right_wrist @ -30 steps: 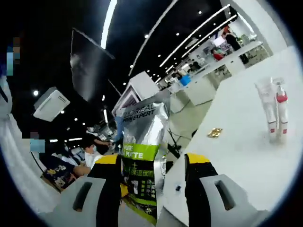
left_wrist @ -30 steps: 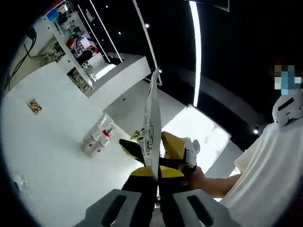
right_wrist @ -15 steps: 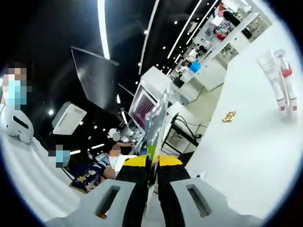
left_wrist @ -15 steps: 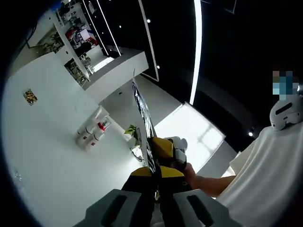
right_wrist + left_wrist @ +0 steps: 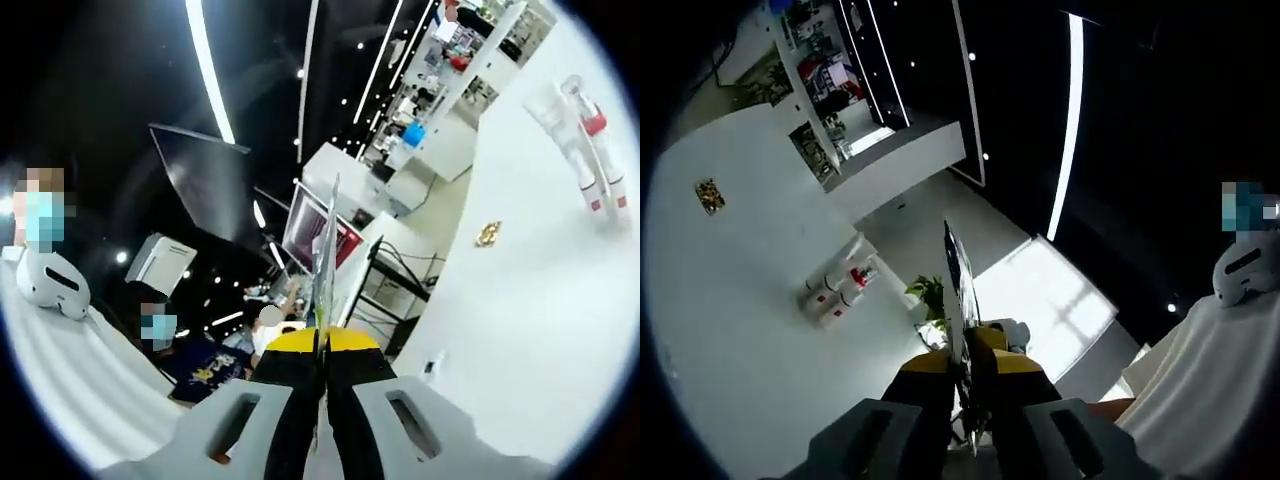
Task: Arrange the skincare products in the storage area until every visible bottle or jar stands upright without overlapping.
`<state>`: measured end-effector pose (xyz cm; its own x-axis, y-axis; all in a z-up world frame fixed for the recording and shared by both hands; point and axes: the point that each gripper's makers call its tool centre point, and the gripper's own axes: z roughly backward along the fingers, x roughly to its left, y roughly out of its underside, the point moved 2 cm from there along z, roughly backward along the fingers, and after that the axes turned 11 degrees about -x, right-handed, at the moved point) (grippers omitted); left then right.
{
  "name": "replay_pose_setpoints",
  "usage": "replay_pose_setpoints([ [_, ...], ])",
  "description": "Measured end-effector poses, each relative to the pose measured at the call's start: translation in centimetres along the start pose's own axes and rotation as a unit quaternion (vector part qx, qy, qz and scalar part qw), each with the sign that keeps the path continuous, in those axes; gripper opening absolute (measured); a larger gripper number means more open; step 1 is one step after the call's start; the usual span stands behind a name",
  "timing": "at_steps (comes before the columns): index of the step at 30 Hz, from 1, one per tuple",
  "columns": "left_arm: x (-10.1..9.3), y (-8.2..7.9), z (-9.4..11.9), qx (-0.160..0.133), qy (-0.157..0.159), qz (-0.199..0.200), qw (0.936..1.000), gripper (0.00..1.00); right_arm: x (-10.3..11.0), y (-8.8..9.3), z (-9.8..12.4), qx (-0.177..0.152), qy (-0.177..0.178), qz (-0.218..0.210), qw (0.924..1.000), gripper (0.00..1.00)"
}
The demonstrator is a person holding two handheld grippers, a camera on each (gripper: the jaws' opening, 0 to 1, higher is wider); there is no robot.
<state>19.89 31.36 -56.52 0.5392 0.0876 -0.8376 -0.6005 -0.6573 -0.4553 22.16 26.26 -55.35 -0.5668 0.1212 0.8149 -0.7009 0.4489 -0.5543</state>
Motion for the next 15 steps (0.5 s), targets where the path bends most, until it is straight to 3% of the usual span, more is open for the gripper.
replay_pose_setpoints([
  [2,0.2,-0.4,0.0,-0.006,-0.001,0.014,0.9999,0.12,-0.2,0.2,0.0,0.003,0.001,-0.007,1.0000,0.00],
  [6,0.4,-2.0,0.3,-0.054,-0.005,0.051,0.9972,0.05,-0.3,0.5,0.2,0.005,-0.011,-0.026,0.9996,0.00],
  [12,0.3,-2.1,0.3,-0.036,-0.004,0.050,0.9981,0.01,-0.7,0.5,0.0,-0.007,-0.022,-0.063,0.9977,0.02],
  [15,0.0,-2.4,0.2,-0.031,0.001,0.047,0.9984,0.01,-1.0,-1.1,0.1,-0.054,-0.018,-0.053,0.9969,0.06],
])
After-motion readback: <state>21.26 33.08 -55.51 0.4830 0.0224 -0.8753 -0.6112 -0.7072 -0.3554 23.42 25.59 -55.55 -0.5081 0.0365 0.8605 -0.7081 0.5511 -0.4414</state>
